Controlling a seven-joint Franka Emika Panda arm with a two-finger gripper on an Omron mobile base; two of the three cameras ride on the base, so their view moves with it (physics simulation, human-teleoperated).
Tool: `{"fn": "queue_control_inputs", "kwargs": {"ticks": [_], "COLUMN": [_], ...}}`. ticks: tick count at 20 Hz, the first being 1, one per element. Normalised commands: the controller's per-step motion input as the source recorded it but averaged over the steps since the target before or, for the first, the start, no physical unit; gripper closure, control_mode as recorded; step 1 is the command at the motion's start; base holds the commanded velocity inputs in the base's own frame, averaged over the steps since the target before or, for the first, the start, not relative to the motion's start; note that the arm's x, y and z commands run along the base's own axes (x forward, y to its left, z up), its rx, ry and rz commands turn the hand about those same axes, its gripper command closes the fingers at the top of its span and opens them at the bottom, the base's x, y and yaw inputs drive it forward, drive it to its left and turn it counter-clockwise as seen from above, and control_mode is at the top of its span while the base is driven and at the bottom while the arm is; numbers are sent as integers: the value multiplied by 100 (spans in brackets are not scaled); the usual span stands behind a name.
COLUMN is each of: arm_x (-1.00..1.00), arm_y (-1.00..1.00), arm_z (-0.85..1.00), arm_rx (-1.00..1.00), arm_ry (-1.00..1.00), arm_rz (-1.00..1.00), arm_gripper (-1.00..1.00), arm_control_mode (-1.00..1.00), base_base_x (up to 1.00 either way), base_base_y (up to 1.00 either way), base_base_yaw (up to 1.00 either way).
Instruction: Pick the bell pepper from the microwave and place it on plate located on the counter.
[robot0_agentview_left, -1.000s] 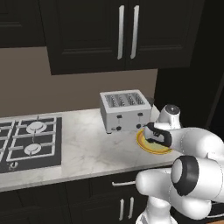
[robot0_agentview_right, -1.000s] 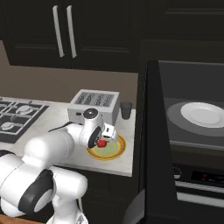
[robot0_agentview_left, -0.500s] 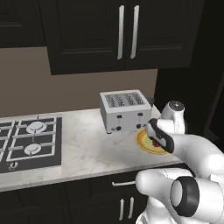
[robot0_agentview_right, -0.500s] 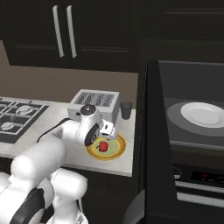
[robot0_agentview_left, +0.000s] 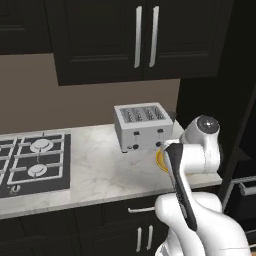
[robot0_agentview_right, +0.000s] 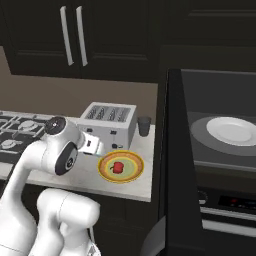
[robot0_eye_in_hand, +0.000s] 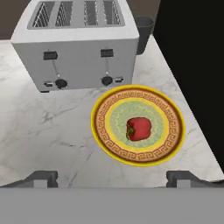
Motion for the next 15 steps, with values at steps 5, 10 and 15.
{"fn": "queue_control_inputs", "kwargs": {"ticks": [5,10,15], "arm_x": [-92,-76,-69], "arm_y": [32,-1,-17], "arm_z": [98,100,58], "arm_rx": [-1,0,0], "arm_ry": [-4,-1,-4], "arm_rz": [0,0,3], "arm_gripper": [-100,-100,-100], "arm_control_mode": [-100,-100,-100], "base_base_x": [0,0,0], "base_base_y": [0,0,0], "base_base_yaw": [0,0,0]}}
